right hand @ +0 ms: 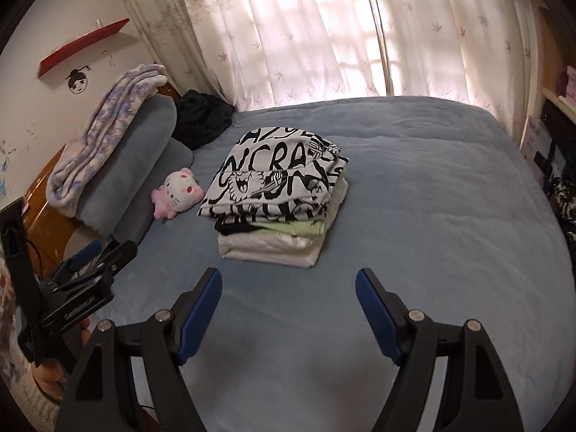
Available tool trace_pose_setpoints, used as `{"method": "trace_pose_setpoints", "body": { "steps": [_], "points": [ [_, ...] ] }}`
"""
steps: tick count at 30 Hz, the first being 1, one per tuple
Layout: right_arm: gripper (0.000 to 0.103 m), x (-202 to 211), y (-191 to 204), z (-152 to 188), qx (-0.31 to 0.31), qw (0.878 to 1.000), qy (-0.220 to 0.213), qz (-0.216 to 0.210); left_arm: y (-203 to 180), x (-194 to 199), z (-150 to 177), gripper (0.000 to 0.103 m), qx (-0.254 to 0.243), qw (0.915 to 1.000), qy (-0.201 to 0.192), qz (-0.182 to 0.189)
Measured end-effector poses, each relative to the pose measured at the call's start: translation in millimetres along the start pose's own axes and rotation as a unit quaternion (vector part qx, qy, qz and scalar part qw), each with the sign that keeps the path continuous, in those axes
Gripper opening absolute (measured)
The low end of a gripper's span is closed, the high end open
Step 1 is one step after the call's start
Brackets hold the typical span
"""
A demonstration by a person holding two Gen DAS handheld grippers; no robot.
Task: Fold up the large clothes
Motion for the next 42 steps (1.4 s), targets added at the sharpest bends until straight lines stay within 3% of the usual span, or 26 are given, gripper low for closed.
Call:
{"method": "trace_pose_setpoints", "body": {
  "steps": [7,10,16,23,32,42],
  "points": [
    [0.077,58,5,45,0.012,1.0,-0.001,-0.02,-30,66,30,0.097,-0.022,0.9995,-0.006,0.022],
    [0.077,73,4,66,0.019,1.0,0.0,-0.021,-42,83,46,0.097,-0.021,0.9991,-0.003,0.035],
    [0.077,88,-7,109,0.017,1.0,-0.013,-0.009,-60,102,82,0.097,-0.027,0.9991,-0.018,0.028],
    [0.077,92,-32,166,0.003,0.998,-0.041,0.038,-78,108,138,0.097,-0.017,0.9993,-0.018,0.027],
    [0.077,77,-63,226,-0.042,0.997,-0.013,0.064,-103,96,201,0.097,-0.032,0.9994,0.006,0.012],
    [0.077,81,-70,251,-0.053,0.995,-0.025,0.082,-130,86,241,0.097,-0.045,0.9971,0.047,0.04]
  ]
}}
Point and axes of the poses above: each gripper's, at about its wrist camera, not at the fingertips, and x roughly against the way its jaws point, y to its left, z to its underside, the point moved 7 cm from there along -x, roughly the way its jaws point, and after that the axes turned 7 degrees about -y, right-handed, at the moved point
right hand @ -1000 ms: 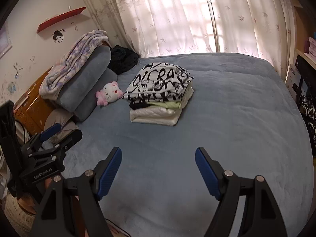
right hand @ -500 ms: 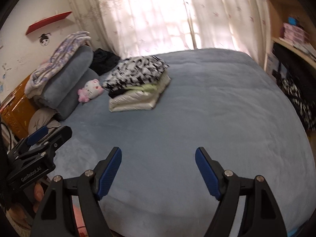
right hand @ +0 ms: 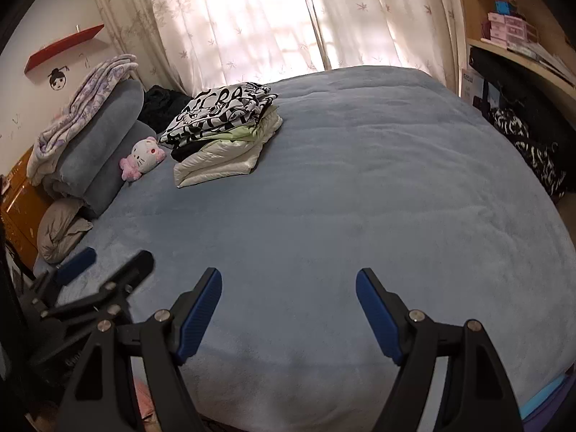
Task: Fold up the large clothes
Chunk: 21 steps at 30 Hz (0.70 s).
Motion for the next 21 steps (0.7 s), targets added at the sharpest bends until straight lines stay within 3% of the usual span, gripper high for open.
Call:
{"method": "trace_pose_setpoints", "body": {
  "steps": [21],
  "points": [
    [0.077,5.5,-8.1,10.8,-0.01,1.0,-0.005,0.007,-4.1,2.6,9.0,0.097,0.014,0.9996,0.022,0.011]
  ]
}}
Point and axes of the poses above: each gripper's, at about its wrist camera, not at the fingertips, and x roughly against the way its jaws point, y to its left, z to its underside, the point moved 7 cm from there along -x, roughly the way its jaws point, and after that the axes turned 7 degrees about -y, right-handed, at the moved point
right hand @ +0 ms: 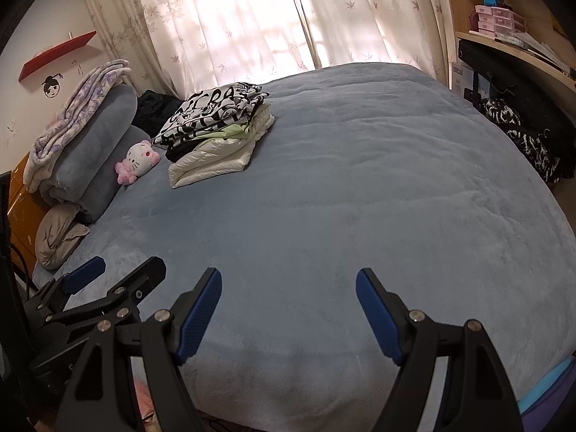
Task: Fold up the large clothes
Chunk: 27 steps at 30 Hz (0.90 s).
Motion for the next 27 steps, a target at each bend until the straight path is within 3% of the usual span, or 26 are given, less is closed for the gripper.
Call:
{"method": "trace_pose_setpoints", "body": {
  "steps": [27],
  "points": [
    [0.077,0.5,-3.1,1.2,-0.002,1.0,0.002,-0.001,-0.6,-3.2,7.7,0.097,0.01,0.9999,0.012,0.002]
  ]
}}
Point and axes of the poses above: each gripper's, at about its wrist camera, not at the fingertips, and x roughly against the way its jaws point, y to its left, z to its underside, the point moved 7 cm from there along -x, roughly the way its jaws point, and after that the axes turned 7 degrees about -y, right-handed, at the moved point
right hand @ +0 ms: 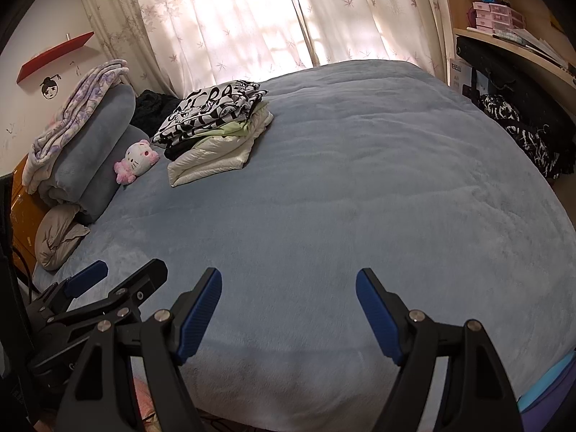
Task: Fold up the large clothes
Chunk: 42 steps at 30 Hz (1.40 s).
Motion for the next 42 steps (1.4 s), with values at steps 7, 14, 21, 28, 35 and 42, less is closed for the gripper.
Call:
{"method": "trace_pose_setpoints", "body": {
  "steps": [7,14,21,28,35,42],
  "points": [
    [0.077,0,-1,0,0.0,1.0,0.0,0.0,0,0,1,0.097,0.0,1.0,0.002,0.0],
    [0.077,-1,-2,2,-0.001,1.0,0.002,0.0,-1,-1,2,0.097,0.0,1.0,0.003,-0.001],
    [0.077,-1,-2,4,-0.001,1.0,0.003,0.001,0,-2,5,0.097,0.001,1.0,0.005,0.0],
    [0.077,-1,-1,2,-0.002,1.0,0.002,0.001,1,-1,6,0.097,0.0,1.0,0.002,-0.002],
    [0.077,-2,1,4,-0.001,1.0,0.003,0.003,1,-1,6,0.097,0.001,1.0,0.003,-0.002],
    [0.077,-4,8,15,0.006,1.0,0.006,0.007,6,-2,9,0.097,0.007,1.0,0.007,0.002]
  ]
}}
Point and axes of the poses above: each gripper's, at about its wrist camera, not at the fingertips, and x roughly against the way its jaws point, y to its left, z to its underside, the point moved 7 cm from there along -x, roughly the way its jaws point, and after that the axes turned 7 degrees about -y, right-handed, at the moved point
